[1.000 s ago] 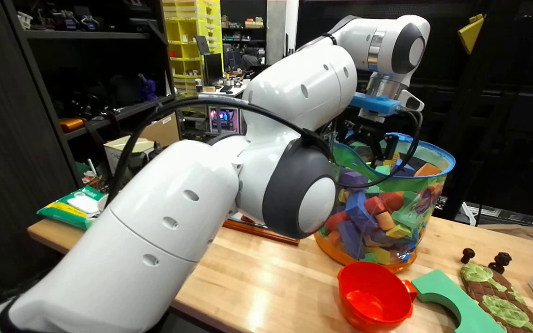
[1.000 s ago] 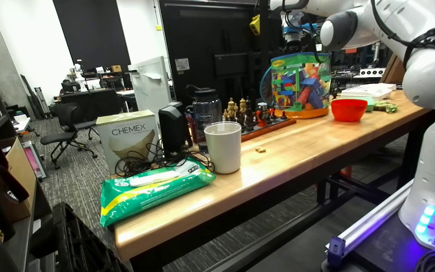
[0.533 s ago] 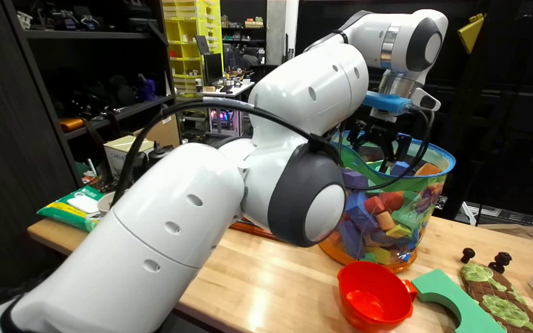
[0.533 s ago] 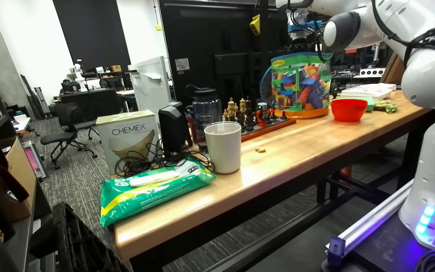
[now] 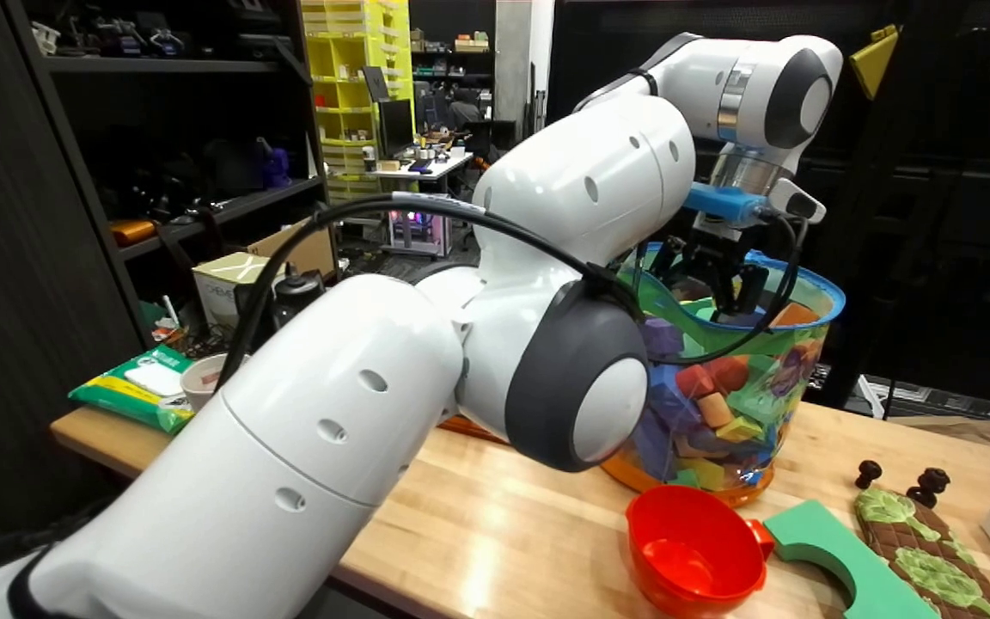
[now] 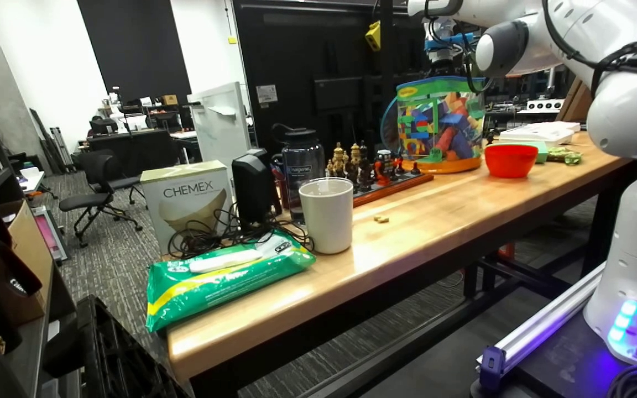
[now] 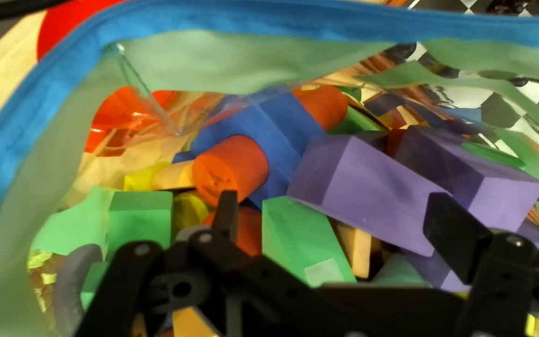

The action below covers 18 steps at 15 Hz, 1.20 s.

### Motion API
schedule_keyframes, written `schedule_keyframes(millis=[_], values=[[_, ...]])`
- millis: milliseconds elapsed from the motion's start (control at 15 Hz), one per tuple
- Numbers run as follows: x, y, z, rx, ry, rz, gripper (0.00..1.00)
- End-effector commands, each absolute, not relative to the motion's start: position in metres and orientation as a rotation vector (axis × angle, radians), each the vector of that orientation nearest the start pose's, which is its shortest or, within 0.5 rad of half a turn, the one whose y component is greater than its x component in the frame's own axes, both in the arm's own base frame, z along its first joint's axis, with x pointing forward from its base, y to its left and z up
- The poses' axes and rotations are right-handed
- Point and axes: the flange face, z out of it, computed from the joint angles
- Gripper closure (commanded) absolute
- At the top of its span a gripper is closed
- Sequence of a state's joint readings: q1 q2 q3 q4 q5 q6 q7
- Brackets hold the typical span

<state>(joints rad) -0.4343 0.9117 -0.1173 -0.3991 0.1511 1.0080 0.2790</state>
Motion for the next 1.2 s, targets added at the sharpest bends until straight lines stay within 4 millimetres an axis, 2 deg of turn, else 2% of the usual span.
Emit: schedule_keyframes(millis=[0,400,933,1133], values=[[0.630,-0.302,0.508,-2.807,1.129,0.498,0.00],[0.629,-0.296,0.496,-2.794,1.146,0.591,0.00],[0.638,-0.268,0.502,-2.842,1.126,0.622,0.00],[0.640,-0.263,0.499,-2.858,1.134,0.640,0.00]])
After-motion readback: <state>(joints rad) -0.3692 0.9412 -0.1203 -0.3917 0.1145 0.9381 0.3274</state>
